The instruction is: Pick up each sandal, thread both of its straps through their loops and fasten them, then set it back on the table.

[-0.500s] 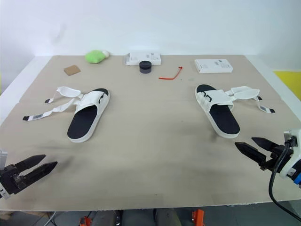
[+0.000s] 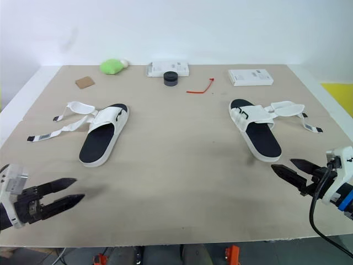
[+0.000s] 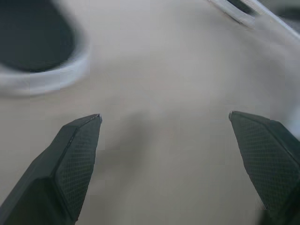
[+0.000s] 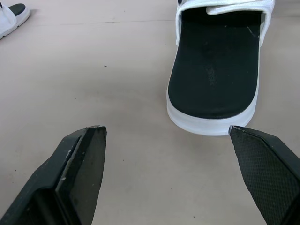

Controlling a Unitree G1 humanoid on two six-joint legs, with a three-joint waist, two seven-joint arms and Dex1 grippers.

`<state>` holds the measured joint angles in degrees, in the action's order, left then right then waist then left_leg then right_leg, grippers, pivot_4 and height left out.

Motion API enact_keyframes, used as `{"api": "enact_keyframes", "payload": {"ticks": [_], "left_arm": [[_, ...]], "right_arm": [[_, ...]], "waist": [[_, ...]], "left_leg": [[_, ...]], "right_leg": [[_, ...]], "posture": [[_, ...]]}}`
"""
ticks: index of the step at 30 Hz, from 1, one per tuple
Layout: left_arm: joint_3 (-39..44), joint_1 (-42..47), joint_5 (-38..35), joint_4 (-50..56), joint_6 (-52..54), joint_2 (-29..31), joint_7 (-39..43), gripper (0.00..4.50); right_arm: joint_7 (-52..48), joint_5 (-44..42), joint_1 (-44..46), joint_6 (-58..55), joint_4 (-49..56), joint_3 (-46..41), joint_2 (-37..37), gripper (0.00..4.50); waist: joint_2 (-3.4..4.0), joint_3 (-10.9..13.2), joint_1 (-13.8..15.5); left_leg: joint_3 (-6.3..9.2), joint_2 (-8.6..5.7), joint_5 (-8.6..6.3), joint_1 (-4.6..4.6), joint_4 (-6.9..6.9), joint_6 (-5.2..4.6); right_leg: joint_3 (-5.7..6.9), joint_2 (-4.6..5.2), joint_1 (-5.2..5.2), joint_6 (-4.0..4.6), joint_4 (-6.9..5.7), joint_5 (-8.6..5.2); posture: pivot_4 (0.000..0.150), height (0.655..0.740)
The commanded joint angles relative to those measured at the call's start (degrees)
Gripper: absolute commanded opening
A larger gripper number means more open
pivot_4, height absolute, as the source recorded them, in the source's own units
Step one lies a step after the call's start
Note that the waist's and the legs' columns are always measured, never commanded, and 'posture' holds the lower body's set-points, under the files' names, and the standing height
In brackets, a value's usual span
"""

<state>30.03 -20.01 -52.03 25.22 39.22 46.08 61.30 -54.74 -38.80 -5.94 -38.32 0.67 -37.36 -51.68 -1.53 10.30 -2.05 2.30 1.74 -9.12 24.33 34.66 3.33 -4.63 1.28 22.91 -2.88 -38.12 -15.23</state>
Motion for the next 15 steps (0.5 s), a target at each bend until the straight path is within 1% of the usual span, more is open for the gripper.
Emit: {"api": "enact_keyframes", "payload": {"ticks": [1,2,4,9,12,15], "left_arm": [[-3.69,8.97,-6.55,4.57,2.42,2.6,0.94,4.49],[-5.37,12.55,-7.95,4.87,3.79,2.9,-0.15,4.49],[-8.98,18.73,-8.04,4.94,4.78,2.57,-2.09,4.49],[-17.17,29.96,-4.73,4.07,2.92,-0.09,-3.63,4.49],[-20.96,34.78,-1.75,1.88,1.22,-2.9,-4.55,4.49],[-23.67,37.75,-0.58,0.44,1.09,-4.67,-4.38,4.49]], "right_arm": [[3.76,2.2,4.83,-0.58,1.8,2.13,-2.86,4.5],[5.59,2.5,6.79,-1.61,2.54,3.47,-2.73,4.5],[8.54,3.04,10.15,-3.27,4.58,6.18,-2.04,4.5],[19.58,5.09,20.41,-8.38,5.44,13.35,3.2,4.5],[23.31,8.56,25.22,-8.23,2.8,17.77,5.71,4.5],[24.91,10.95,30.35,-6.67,-2.16,20.37,7.68,4.5]], "waist": [[-0.01,0.0,0.0],[-0.06,0.03,-0.02],[-0.04,0.02,-0.07],[-0.04,0.02,-0.78],[-0.03,0.01,-0.69],[-0.03,0.02,-0.67]], "left_leg": [[-0.01,0.0,0.01,-0.03,0.02,-0.01],[0.0,0.01,0.06,-0.01,0.08,-0.08],[0.01,0.04,0.14,-0.01,0.11,-0.16],[-0.13,0.02,0.15,-0.01,0.08,-0.19],[-0.11,0.02,0.16,0.03,0.07,-0.19],[-0.09,0.01,0.16,0.08,0.08,-0.2]], "right_leg": [[-0.01,0.0,-0.02,-0.01,-0.01,0.01],[0.0,-0.02,-0.01,-0.01,-0.03,0.12],[-0.01,-0.07,-0.02,-0.05,-0.02,0.22],[-0.21,-0.15,0.0,-0.14,-0.03,0.28],[-0.41,-0.32,0.02,-0.47,-0.03,0.44],[-0.47,-0.35,0.04,-0.54,-0.03,0.45]], "posture": [[0.15,0.74],[0.15,0.74],[0.15,0.74],[0.15,0.74],[0.15,0.74],[0.15,0.74]]}}
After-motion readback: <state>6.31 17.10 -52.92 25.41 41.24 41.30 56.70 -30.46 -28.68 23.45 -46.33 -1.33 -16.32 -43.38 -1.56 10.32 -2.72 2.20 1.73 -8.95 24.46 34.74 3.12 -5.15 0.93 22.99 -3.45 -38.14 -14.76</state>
